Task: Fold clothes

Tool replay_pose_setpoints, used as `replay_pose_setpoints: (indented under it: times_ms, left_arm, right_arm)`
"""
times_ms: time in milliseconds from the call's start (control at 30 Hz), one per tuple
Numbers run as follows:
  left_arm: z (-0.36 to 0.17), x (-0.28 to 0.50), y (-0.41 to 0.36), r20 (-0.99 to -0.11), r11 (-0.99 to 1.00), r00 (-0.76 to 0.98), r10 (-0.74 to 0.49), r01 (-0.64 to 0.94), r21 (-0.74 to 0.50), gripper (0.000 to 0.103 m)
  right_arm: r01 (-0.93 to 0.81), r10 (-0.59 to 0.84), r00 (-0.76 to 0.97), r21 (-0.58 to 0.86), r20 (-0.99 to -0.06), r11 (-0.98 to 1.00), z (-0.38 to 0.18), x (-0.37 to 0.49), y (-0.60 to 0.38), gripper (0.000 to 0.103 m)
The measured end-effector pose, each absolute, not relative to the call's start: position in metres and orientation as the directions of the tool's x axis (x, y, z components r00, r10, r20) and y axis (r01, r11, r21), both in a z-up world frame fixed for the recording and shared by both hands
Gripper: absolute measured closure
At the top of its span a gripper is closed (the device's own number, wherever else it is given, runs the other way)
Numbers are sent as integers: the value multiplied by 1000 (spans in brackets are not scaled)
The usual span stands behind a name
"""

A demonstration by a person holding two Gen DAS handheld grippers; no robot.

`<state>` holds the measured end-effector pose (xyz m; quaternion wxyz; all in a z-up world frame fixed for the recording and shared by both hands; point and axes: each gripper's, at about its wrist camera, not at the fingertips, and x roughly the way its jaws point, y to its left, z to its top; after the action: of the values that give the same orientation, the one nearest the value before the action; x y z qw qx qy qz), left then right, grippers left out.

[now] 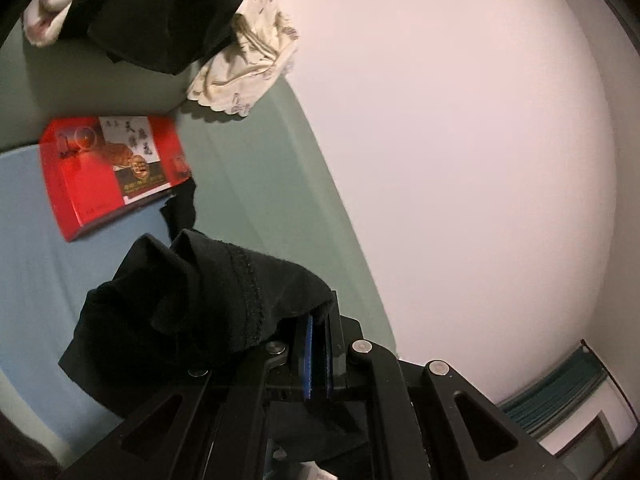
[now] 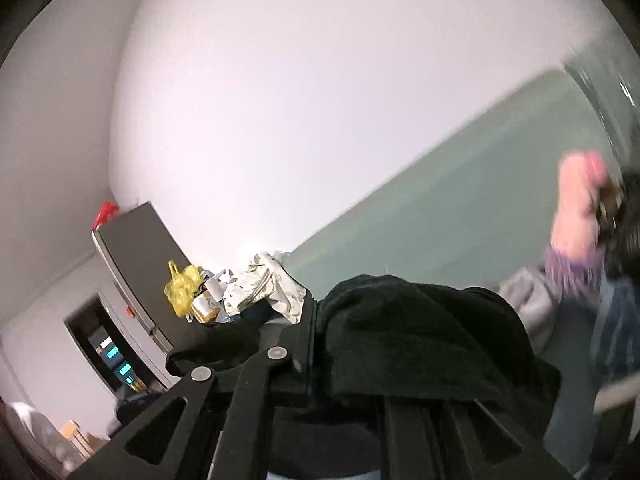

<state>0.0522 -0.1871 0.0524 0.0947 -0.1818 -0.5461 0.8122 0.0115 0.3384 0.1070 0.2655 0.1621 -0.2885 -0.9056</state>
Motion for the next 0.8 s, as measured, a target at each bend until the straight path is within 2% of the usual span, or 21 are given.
replay_pose_setpoints:
  times_ms: [33,100,233,300,400,467,567,633,700,800]
  left_arm:
    - [52,48,-191,-217,-385,-909,355,70,-920,99]
    - [48,33,-201,-252,-383,-900,356,105,-918,99]
    - [52,15,-210,-201,-420,-930,308,57,-906,99]
    - [58,21,-210,-165,-464,-947,275,20,-886,99]
    - [43,28,-218,-158,-442,-944,289,15,-897,99]
    - [16,31,-225,-220,-437,-931,290,75,-896,99]
    - [-43,39,-232,-366,-457,-889,276,214,-863,99]
    - [-88,57,-234,-457,-455,-851,258,310,-835,99]
    - [-143,79,-238,-558,-416,-788,261,430,-801,99]
    - [-217,114,-249,-705,-336,-661,257,623,-707,99]
  right_arm:
    - [398,-575,-806,590,-142,-703,114,14,335,93]
    - [364,-584,-784,605,-212,-708,100,-11,328,93]
    - [321,-552,-781,571,-293,-756,81,-51,314,93]
    - [348,-565,-781,565,-268,-748,85,-53,306,93]
    - [405,-580,-780,517,-236,-754,94,-35,300,93]
    - [411,-605,-746,523,-277,-747,85,-32,302,93]
    - [393,-614,-674,504,-411,-769,37,-22,287,93]
    - [344,-605,-596,512,-528,-787,-11,-10,275,93]
    - [249,-609,-439,562,-661,-789,-75,3,267,93]
    - [87,-596,-210,592,-775,-801,-169,34,260,93]
